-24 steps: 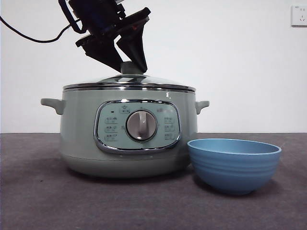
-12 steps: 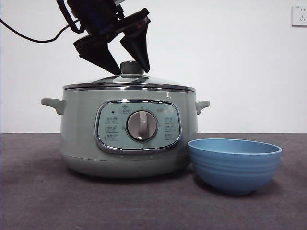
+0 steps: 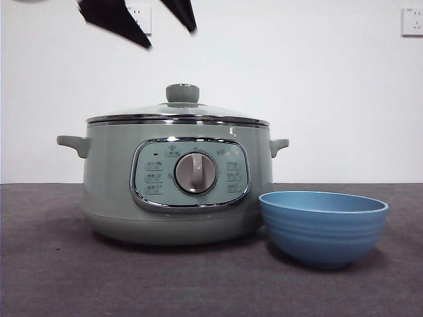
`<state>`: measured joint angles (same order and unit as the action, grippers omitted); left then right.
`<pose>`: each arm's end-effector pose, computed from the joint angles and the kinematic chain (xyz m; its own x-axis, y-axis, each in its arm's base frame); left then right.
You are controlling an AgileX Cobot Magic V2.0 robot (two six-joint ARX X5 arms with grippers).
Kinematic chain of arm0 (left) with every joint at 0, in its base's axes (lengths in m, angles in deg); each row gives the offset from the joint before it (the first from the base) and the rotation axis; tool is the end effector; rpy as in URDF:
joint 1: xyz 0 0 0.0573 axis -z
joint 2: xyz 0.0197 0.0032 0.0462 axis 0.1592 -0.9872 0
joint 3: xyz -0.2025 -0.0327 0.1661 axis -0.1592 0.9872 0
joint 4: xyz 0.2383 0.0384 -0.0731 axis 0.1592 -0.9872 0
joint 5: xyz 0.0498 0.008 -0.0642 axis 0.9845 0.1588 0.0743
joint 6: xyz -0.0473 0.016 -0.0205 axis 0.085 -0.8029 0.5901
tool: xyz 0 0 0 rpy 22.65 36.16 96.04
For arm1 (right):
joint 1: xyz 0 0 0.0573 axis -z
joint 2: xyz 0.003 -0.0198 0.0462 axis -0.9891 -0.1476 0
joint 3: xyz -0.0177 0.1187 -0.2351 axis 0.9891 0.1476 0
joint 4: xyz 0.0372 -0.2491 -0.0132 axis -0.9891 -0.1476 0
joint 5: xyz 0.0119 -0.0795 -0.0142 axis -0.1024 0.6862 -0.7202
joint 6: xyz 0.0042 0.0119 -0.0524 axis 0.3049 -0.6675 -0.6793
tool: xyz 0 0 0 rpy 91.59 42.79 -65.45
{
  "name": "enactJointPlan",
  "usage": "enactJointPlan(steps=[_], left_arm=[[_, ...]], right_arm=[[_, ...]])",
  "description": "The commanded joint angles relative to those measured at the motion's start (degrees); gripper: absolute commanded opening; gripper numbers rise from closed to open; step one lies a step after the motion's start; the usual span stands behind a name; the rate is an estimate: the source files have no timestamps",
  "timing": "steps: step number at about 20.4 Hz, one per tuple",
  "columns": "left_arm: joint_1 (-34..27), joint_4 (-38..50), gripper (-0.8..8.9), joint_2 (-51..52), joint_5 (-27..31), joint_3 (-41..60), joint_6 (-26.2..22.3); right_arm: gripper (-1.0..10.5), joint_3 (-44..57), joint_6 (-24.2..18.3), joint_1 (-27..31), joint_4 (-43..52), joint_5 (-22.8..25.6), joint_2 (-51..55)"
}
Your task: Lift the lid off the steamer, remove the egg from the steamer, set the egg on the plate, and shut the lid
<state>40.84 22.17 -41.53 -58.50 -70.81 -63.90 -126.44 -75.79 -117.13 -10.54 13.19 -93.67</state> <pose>0.2562 -0.1611 0.3637 0.6569 -0.5033 -0.5614 0.5969 0.8020 -0.0205 0.0831 0.0588 0.3279 0.7701 0.5200 -0.3696 -0.5360 0.8415 0.0672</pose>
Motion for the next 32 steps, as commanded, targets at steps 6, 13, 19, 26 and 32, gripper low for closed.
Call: enactJointPlan(steps=[6,13,19,26,32], left_arm=[[0.2,-12.0,4.68,12.6,-7.5,-0.1,0.6],[0.2,-23.9,4.68,21.4,-12.5,-0.1,0.6],[0.2,-31.3,4.66,24.3,-13.6,-0.1,0.5],[0.2,-33.7,0.59,24.2,-13.4,-0.1,0.3],[0.2,-33.6,-0.08,24.2,-13.4,-0.1,0.2]], right_arm=[[3.5,0.5,0.4,-0.1,-0.5,-2.4,0.0],[3.5,0.5,0.4,-0.1,-4.3,-10.6,-1.0],[3.4,0.5,0.6,-0.1,-8.2,-12.3,-2.2],[1.4,0.5,0.9,-0.1,-9.3,-13.6,-2.6],[-0.1,0.5,0.9,-0.1,-9.4,-13.6,-2.6]])
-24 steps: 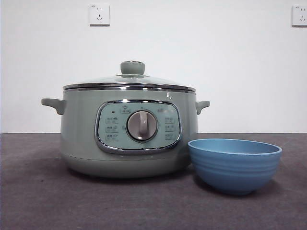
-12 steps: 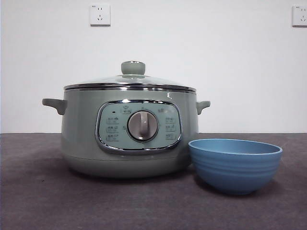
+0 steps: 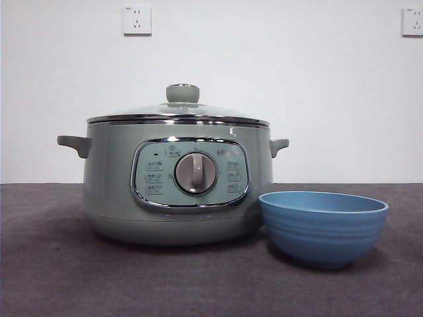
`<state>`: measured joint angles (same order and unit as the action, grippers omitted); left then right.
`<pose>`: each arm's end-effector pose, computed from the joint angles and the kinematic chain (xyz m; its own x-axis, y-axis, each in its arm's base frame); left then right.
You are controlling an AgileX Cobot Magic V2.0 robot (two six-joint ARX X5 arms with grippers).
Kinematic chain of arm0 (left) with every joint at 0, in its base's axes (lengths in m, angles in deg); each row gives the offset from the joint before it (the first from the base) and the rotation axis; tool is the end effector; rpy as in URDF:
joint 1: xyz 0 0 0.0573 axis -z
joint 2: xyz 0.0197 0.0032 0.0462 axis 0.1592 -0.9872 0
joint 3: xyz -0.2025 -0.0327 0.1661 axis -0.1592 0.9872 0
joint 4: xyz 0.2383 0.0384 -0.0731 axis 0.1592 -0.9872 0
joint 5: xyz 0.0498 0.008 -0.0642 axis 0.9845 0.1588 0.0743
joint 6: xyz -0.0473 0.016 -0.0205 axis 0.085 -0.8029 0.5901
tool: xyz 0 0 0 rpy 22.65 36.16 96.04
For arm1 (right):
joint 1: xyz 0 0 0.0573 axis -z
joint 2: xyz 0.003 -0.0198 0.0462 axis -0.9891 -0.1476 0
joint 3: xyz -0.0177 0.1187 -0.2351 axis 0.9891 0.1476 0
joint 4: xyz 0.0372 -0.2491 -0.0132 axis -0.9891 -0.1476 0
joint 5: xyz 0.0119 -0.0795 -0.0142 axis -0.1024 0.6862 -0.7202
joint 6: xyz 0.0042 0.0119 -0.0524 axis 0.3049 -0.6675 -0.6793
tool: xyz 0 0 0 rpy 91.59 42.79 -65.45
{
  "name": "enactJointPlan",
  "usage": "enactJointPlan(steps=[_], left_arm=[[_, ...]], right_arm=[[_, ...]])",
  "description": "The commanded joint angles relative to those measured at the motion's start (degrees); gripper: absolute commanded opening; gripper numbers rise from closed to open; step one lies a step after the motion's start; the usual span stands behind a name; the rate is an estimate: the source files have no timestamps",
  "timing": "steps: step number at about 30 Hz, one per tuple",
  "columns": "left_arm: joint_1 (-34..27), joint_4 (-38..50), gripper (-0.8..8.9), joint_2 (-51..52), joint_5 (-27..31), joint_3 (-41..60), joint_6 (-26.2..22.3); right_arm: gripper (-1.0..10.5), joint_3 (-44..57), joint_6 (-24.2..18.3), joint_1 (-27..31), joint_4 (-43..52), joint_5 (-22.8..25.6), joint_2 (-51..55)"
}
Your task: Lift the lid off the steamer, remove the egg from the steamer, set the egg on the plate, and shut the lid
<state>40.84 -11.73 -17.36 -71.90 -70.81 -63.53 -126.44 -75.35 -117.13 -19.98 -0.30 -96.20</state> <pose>0.1183 -0.0838 0.4074 0.4176 -0.6243 -0.6602 0.7047 0.6812 -0.1984 0.0805 0.0653 0.3105 0.5405 0.6433 -0.5422 -0.6669 0.7205 0.1900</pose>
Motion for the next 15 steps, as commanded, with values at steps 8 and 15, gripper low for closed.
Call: enactJointPlan(steps=[8,15], left_arm=[[0.2,1.2,-0.04,0.0,0.0,-0.1,-0.2],[0.2,1.2,-0.04,0.0,0.0,-0.1,-0.2]], right_arm=[[0.0,0.5,0.4,-0.1,-0.2,0.1,0.0],[0.0,0.5,0.4,-0.1,-0.2,0.2,0.0]])
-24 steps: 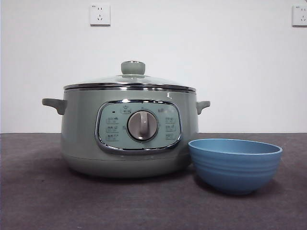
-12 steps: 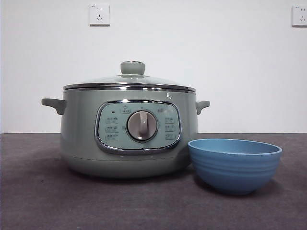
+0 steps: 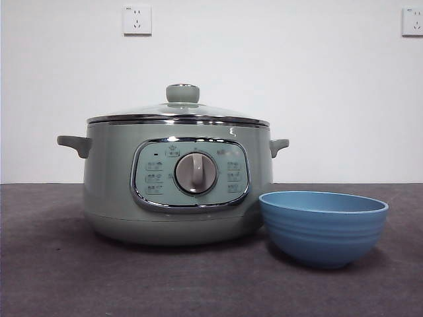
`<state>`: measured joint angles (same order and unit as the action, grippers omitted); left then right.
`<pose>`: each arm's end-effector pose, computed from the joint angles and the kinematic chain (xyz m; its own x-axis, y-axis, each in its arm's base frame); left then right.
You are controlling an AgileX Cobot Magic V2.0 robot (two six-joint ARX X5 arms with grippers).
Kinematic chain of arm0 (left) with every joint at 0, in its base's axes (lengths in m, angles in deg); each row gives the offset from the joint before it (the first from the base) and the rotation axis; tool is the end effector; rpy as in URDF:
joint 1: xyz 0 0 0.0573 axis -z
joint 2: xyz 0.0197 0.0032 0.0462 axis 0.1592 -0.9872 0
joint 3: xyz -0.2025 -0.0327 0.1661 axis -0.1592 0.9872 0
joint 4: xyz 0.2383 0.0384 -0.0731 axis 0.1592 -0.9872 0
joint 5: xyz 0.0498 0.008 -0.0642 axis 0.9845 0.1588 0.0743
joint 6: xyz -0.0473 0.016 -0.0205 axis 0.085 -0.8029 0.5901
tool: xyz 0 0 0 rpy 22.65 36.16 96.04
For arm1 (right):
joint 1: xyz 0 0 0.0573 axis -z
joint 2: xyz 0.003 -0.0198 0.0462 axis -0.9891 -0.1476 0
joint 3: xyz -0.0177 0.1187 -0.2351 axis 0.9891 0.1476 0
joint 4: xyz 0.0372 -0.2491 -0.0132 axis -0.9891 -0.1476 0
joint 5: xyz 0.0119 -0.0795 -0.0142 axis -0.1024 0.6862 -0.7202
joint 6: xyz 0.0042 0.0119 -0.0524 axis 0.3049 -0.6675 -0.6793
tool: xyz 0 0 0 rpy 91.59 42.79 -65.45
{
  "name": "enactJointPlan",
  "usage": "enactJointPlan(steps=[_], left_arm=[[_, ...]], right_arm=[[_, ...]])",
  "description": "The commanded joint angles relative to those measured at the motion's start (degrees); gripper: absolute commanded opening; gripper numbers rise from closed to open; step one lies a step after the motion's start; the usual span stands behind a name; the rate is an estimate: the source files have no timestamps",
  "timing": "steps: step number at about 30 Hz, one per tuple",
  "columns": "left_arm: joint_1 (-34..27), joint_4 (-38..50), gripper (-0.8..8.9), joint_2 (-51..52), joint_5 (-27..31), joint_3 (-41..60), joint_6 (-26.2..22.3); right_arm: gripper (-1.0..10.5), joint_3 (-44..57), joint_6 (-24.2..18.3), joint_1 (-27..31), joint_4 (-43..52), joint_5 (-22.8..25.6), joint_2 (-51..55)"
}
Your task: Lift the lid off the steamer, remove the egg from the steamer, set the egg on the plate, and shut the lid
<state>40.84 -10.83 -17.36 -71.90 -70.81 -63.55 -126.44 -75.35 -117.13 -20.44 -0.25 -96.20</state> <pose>0.1192 -0.0843 0.4085 0.4263 -0.6297 -0.6494 0.7075 0.6794 -0.1943 0.0802 0.0650 0.3098 0.5376 0.6401 -0.5489 -0.6652 0.7220 0.1905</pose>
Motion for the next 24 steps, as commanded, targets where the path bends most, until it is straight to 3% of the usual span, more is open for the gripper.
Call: enactJointPlan(steps=[1,11,15,18,24], left_arm=[[0.2,0.3,-0.04,0.0,0.0,-0.1,-0.2],[0.2,0.3,-0.04,0.0,0.1,-0.1,-0.2],[-0.8,3.7,-0.04,0.3,6.2,0.0,-1.9],[-5.3,11.8,-0.04,2.0,10.1,0.3,-7.4],[-20.5,33.4,-0.04,9.9,-1.2,6.9,-9.3]], right_arm=[[0.0,0.5,0.4,-0.1,0.2,0.1,0.0],[0.0,0.5,0.4,-0.1,0.2,0.1,0.0],[0.0,0.5,0.4,-0.1,0.2,0.1,0.0],[0.0,0.5,0.4,-0.1,0.2,0.1,0.0],[0.0,0.5,0.4,-0.1,0.2,0.1,0.0]])
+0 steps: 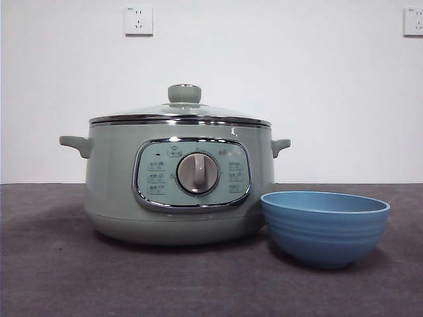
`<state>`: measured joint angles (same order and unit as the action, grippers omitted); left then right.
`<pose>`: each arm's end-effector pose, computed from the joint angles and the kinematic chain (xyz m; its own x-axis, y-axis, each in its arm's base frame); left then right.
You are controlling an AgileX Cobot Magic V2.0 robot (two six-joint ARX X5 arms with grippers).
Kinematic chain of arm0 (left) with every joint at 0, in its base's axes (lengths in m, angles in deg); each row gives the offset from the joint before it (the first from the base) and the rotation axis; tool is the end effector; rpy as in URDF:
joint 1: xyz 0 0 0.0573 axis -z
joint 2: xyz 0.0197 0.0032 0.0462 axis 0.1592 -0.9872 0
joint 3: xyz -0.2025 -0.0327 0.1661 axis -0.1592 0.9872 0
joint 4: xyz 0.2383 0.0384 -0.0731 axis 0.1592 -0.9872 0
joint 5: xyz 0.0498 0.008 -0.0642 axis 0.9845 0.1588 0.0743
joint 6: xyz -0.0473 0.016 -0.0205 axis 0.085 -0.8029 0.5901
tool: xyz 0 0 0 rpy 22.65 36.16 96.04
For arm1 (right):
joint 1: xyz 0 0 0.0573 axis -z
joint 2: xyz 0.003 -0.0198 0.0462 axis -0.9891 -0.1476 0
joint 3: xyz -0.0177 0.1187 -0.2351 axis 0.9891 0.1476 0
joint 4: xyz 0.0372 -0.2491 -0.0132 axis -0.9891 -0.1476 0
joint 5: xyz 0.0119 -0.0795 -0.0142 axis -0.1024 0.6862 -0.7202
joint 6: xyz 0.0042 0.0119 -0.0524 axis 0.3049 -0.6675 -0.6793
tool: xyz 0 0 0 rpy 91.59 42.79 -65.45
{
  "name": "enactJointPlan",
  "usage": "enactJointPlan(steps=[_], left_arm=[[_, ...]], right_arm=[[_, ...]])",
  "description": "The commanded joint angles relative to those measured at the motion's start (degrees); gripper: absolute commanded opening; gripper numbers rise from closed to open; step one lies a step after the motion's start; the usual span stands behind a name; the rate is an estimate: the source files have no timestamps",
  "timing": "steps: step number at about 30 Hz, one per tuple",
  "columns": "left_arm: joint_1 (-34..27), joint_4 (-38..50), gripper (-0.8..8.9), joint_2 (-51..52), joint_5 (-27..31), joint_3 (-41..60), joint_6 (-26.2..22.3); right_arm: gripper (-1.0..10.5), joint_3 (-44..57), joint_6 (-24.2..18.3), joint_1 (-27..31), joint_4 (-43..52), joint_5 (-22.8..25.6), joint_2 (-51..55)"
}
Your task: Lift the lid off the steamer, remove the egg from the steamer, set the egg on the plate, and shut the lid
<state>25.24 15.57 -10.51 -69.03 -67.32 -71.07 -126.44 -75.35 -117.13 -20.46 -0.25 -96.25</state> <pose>0.1276 -0.0448 0.4441 0.8286 -0.5136 -0.2228 0.5424 0.8351 0.0919 0.0803 0.0651 0.3097 0.5370 0.6397 -0.5499 -0.6650 0.7221 0.1906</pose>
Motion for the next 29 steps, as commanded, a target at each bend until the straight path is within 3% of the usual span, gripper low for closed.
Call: enactJointPlan(steps=[1,5,11,20,29], left_arm=[[-7.7,10.9,-0.04,5.1,-4.7,5.9,-1.7],[-14.9,21.0,-0.04,11.8,-3.8,15.6,-1.7],[-19.8,29.2,-0.04,22.4,2.4,33.0,-1.7],[-20.7,35.9,-0.04,35.0,6.4,56.6,1.7],[-20.7,39.6,-0.04,41.8,6.4,69.8,3.3]], right_arm=[[0.0,0.5,0.4,-0.1,0.2,0.1,0.0],[0.0,0.5,0.4,-0.1,0.2,0.1,0.0],[0.0,0.5,0.4,-0.1,0.2,0.1,0.0],[0.0,0.5,0.4,-0.1,0.2,0.1,0.0],[0.0,0.5,0.4,-0.1,0.2,0.1,0.0]])
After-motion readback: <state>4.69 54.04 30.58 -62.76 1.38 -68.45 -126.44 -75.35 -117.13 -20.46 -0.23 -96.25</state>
